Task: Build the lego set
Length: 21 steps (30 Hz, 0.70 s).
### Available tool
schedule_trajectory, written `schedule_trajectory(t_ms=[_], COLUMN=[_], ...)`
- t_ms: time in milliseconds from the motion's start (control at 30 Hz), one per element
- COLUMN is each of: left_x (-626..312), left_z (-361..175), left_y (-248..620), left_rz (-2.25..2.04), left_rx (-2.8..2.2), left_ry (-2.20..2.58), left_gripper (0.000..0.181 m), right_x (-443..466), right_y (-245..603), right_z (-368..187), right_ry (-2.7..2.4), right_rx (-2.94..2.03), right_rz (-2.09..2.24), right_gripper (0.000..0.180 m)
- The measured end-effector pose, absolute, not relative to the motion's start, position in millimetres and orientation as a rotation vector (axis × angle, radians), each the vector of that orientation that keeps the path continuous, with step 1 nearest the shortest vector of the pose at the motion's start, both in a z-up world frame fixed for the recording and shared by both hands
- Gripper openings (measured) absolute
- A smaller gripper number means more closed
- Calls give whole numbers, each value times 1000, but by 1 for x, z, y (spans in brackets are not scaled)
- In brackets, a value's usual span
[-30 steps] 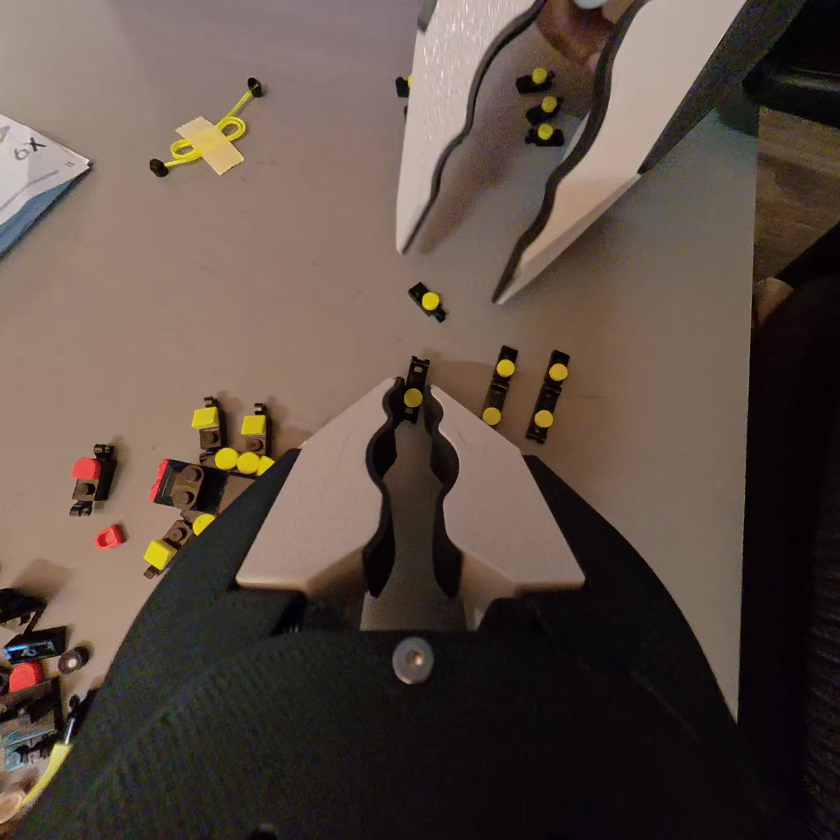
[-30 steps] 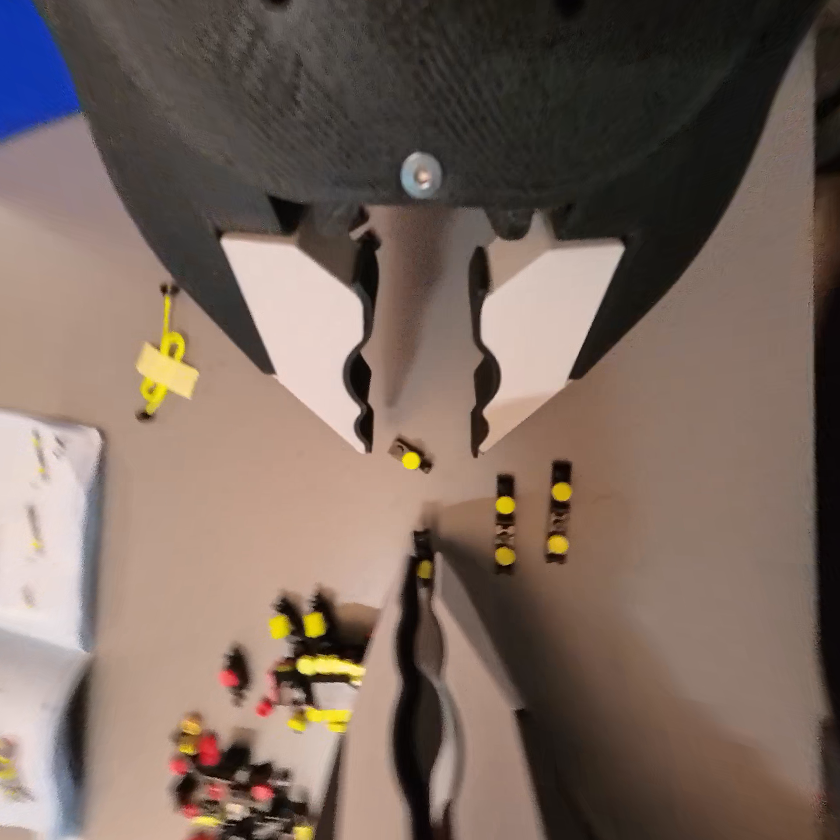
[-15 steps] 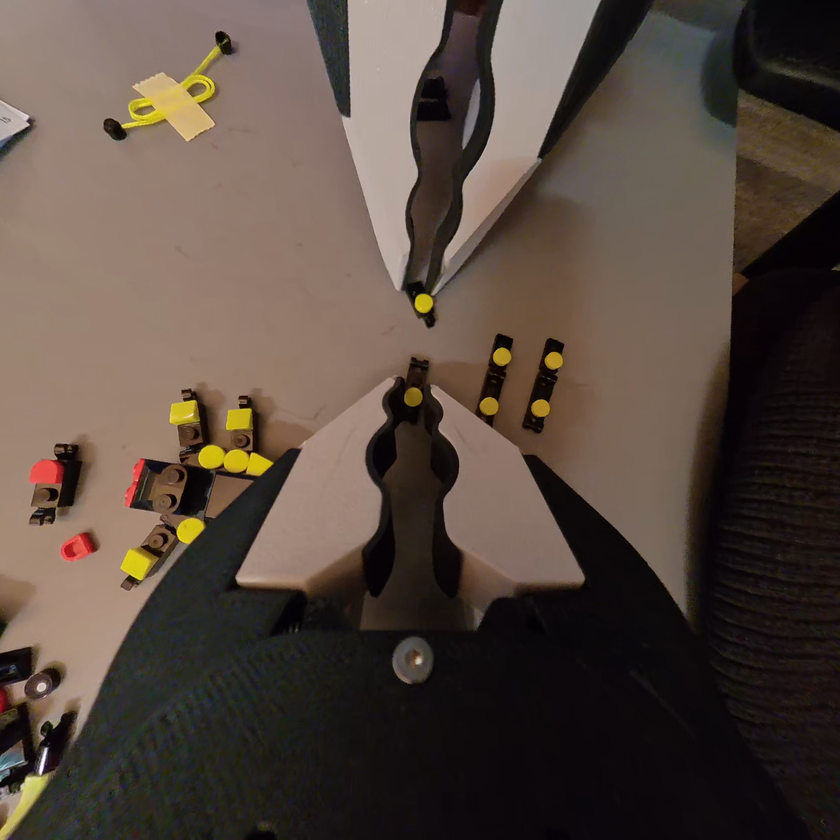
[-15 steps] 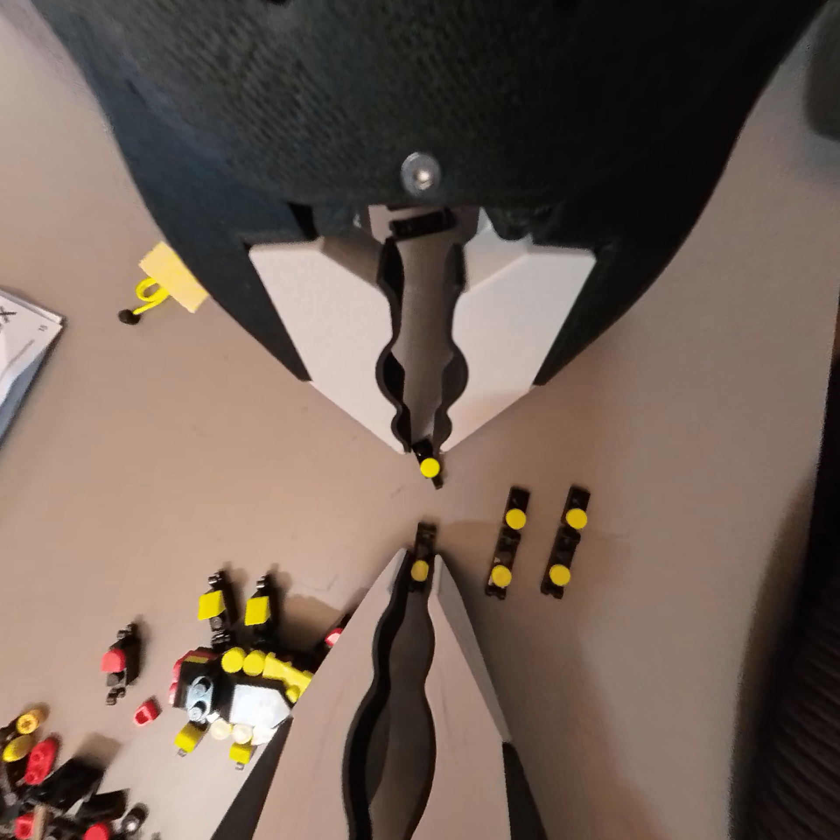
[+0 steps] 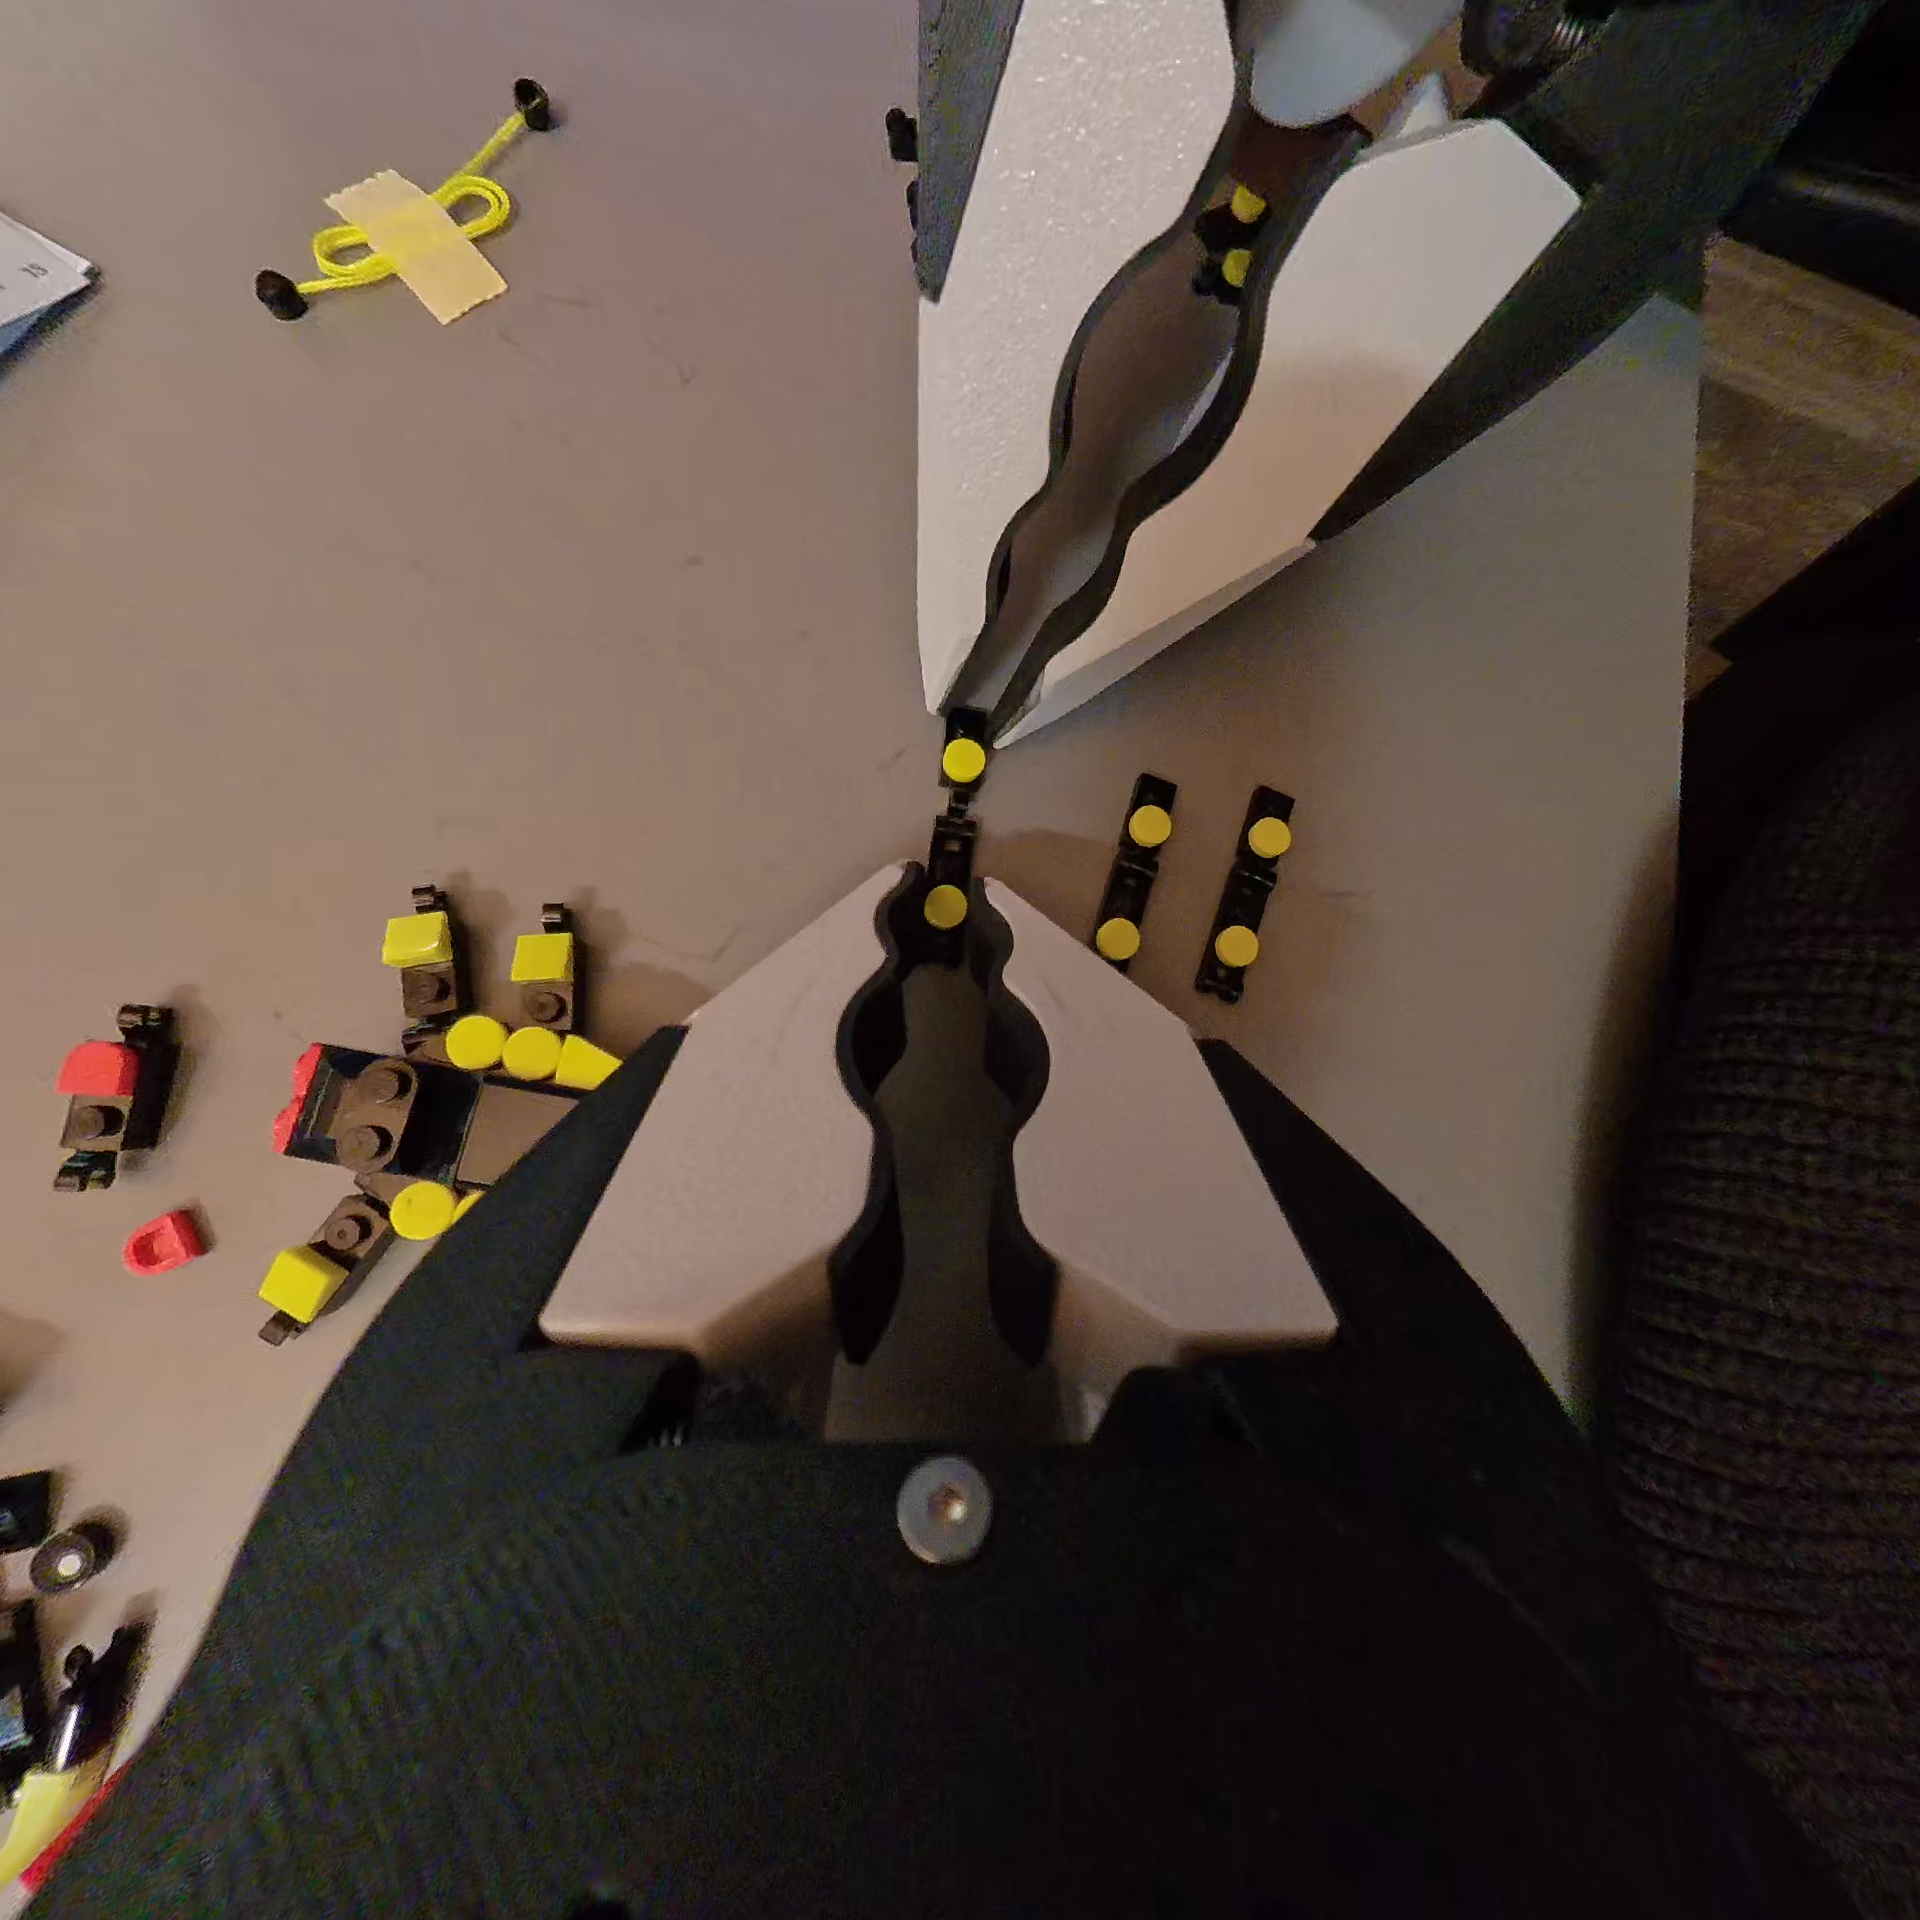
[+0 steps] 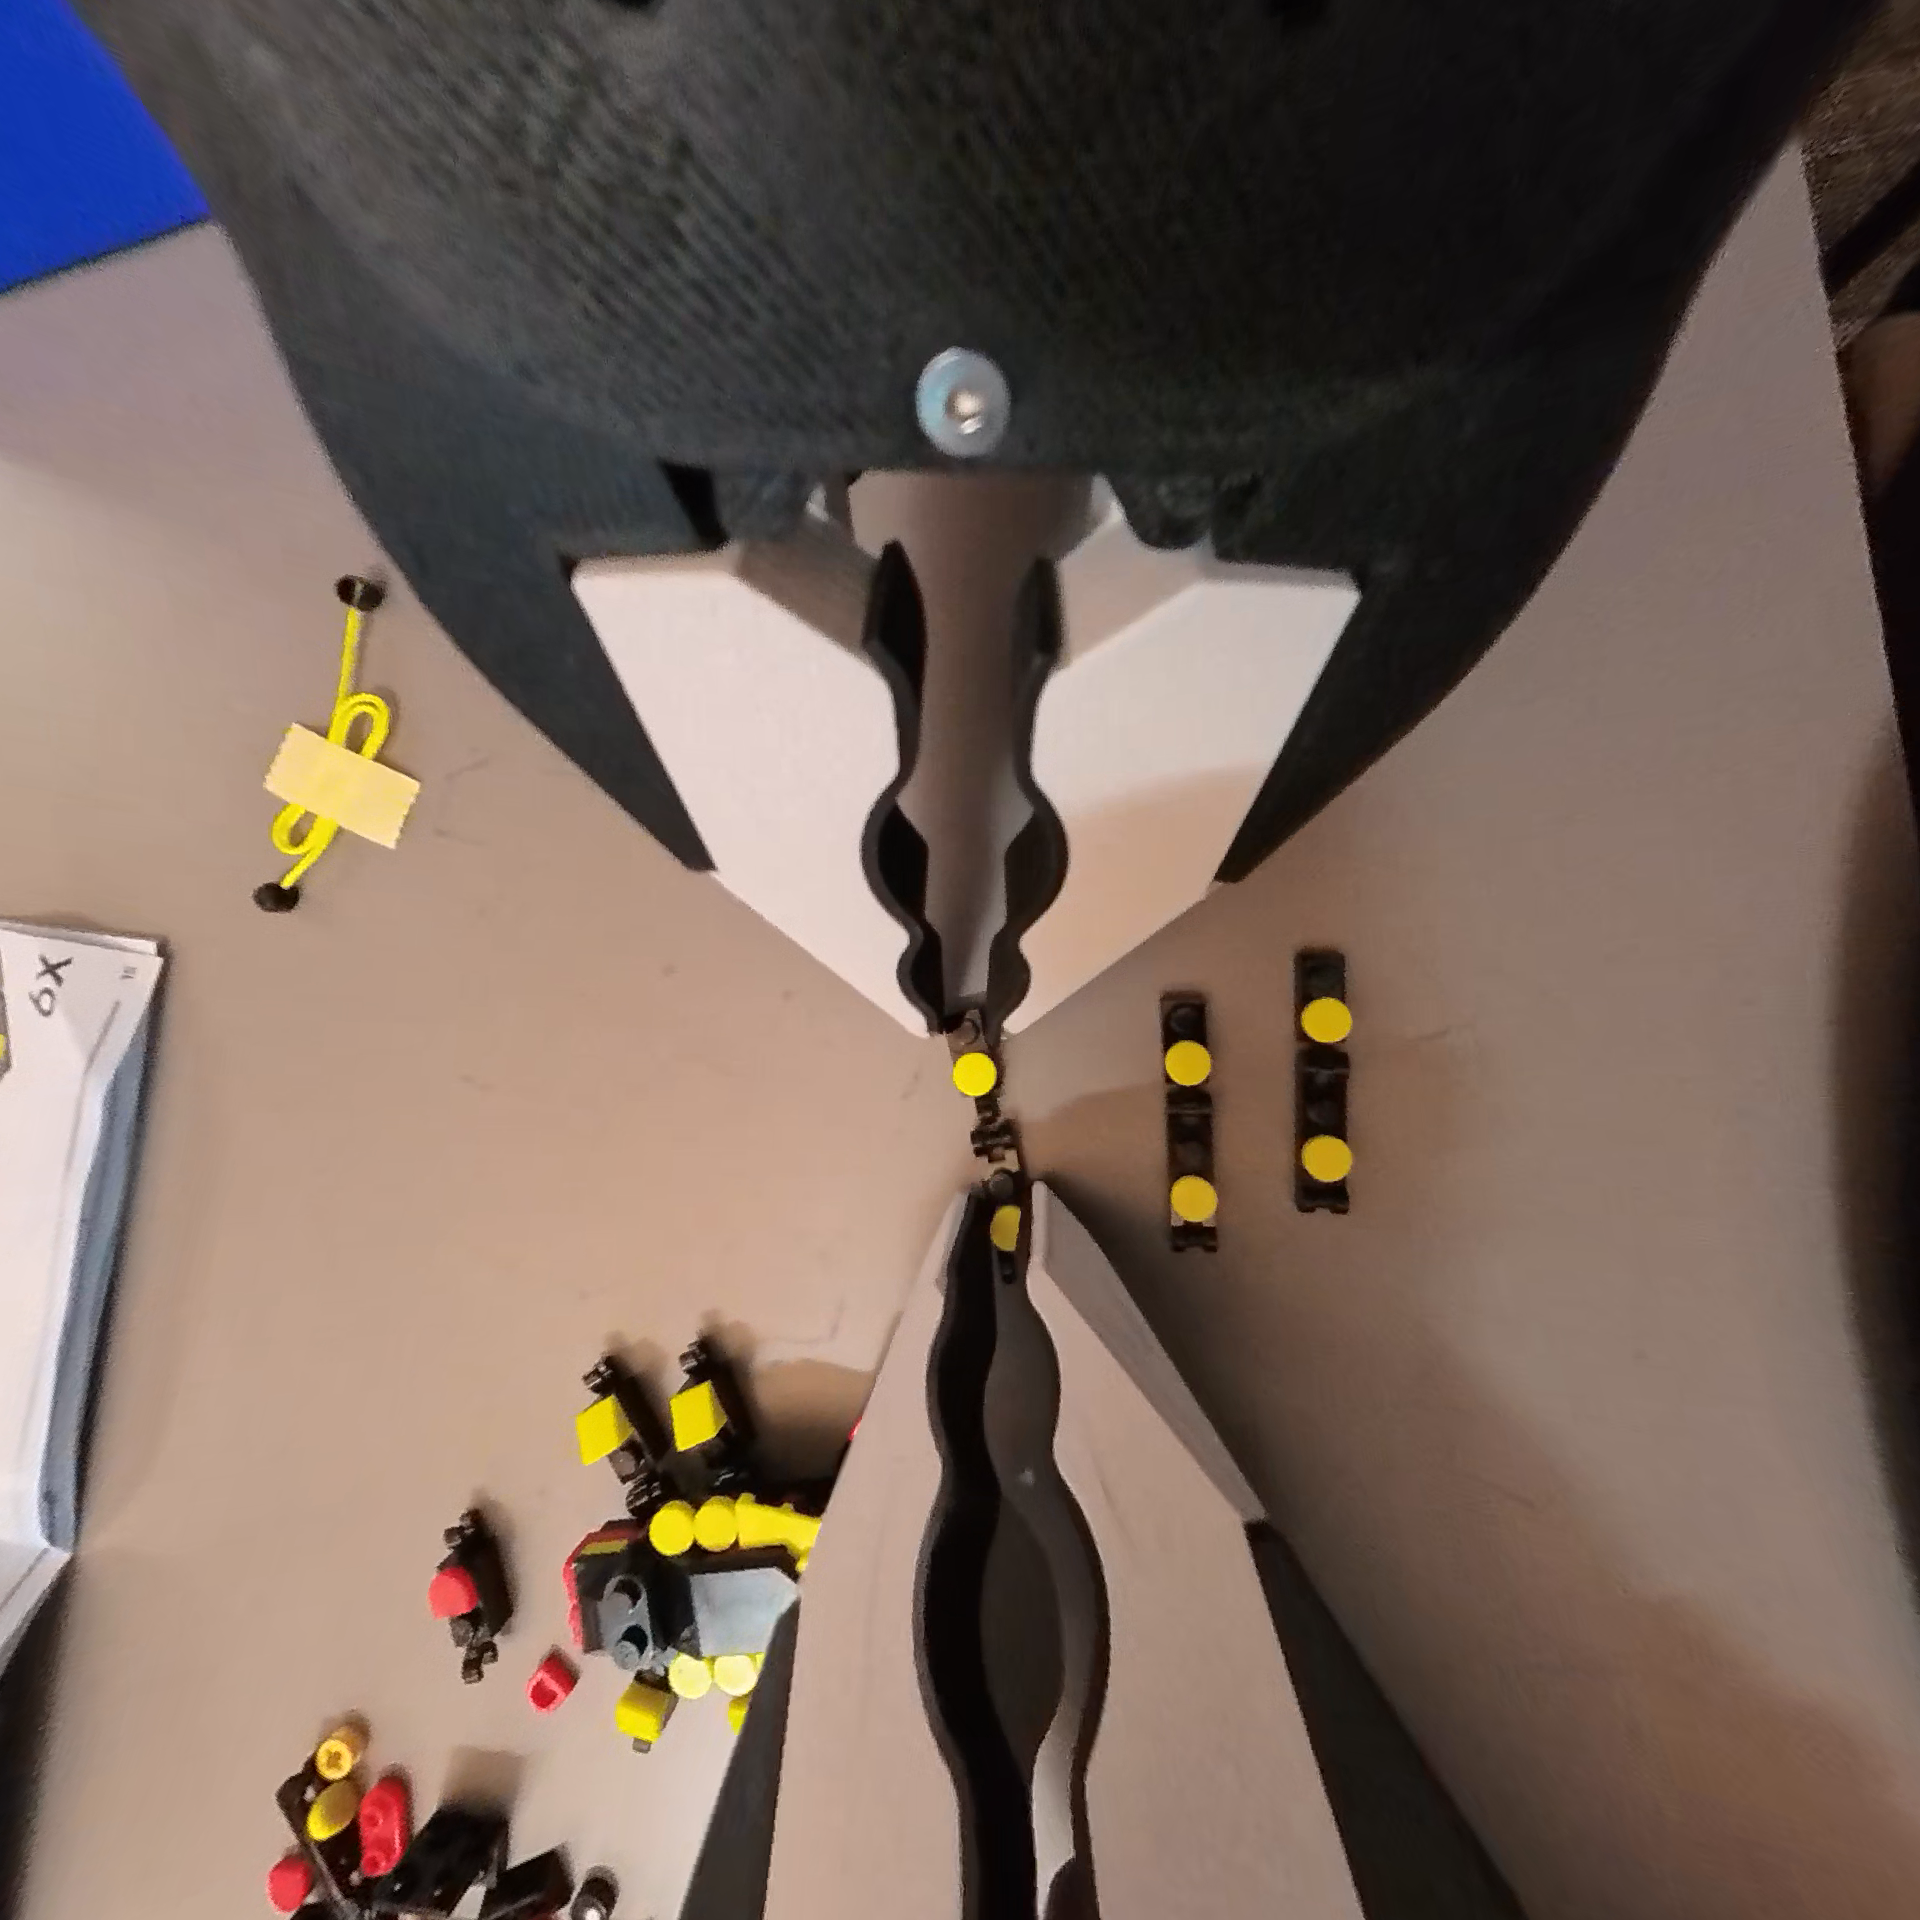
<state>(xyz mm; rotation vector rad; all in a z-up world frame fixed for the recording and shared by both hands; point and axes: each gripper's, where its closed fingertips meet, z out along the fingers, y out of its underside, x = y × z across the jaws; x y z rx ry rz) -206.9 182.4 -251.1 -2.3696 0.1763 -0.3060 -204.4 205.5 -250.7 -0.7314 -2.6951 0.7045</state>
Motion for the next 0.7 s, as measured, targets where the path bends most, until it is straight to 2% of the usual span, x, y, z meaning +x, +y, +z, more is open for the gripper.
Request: schedule_trajectory(t_ms=[33, 700], left_x=[-207, -206], left_z=[-251, -251], left_y=[183, 184], left_rz=[-312, -327], left_rx=[-2368, -2359], left_ry=[173, 195], left_gripper=[6, 5], right_x=[-205, -204], right_y=[205, 199], right_z=[-251, -250], right_ry=[-2694, -2694], right_rx=[-732, -713], right_rz=[699, 803], right_gripper=[6, 5])
